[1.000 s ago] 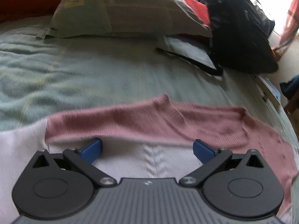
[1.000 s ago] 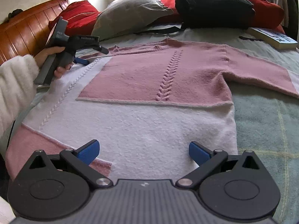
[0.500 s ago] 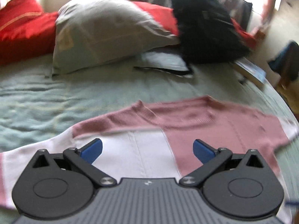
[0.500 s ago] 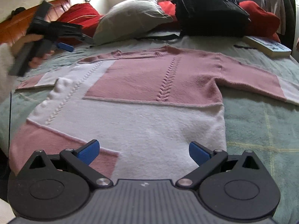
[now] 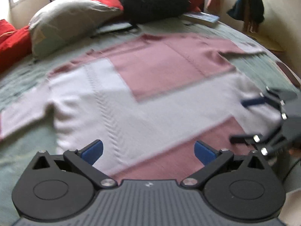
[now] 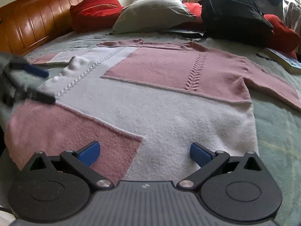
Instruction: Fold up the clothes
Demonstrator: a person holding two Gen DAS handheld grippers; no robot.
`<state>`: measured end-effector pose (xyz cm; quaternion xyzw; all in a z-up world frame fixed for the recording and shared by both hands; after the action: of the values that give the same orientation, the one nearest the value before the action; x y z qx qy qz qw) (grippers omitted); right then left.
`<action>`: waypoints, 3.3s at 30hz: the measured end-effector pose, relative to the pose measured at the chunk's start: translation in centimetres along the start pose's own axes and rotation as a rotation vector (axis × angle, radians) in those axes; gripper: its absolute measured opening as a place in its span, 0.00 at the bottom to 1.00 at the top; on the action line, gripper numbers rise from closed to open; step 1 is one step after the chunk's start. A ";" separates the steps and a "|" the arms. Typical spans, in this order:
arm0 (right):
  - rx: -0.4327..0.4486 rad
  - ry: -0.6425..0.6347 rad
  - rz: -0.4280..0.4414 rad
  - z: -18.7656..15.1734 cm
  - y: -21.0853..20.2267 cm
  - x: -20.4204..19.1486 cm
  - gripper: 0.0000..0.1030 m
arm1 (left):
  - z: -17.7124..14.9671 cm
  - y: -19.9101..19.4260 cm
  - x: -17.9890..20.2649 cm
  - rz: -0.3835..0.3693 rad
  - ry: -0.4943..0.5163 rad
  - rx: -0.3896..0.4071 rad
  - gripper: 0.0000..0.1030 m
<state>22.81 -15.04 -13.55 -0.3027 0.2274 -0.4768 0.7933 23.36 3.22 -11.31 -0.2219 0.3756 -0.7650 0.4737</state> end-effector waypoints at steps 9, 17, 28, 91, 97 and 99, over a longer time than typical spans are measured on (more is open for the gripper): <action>0.026 -0.063 -0.055 -1.1 -0.1 -0.5 1.00 | -4.8 -0.4 0.4 0.050 -0.045 0.017 0.99; 0.109 -0.105 -0.054 -4.5 -3.6 -0.4 1.00 | -7.9 -2.6 1.3 0.139 -0.108 0.063 0.99; 0.119 -0.084 0.067 -2.0 -3.6 -3.3 1.00 | -4.4 -4.7 1.7 0.235 -0.047 0.109 0.99; 0.099 0.189 -0.111 -3.2 -4.5 4.5 1.00 | -2.6 -0.6 4.3 0.084 -0.089 0.052 0.99; 0.098 0.213 -0.084 -2.8 -4.2 4.5 1.00 | -2.5 -0.3 4.6 0.080 -0.086 0.058 0.99; 0.101 0.223 -0.082 -3.1 -4.2 4.8 1.00 | -2.7 0.3 4.6 0.075 -0.094 0.048 0.99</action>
<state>20.33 -21.66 -13.16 -0.2167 0.2774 -0.5502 0.7572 19.53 0.04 -13.31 -0.2320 0.3426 -0.7441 0.5245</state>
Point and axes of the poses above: each gripper's, at about its wrist camera, not at the fingertips, and y roughly the way its jaws point, x to its right, z to its top, the point moved 8 cm from there along y, roughly the way its jaws point
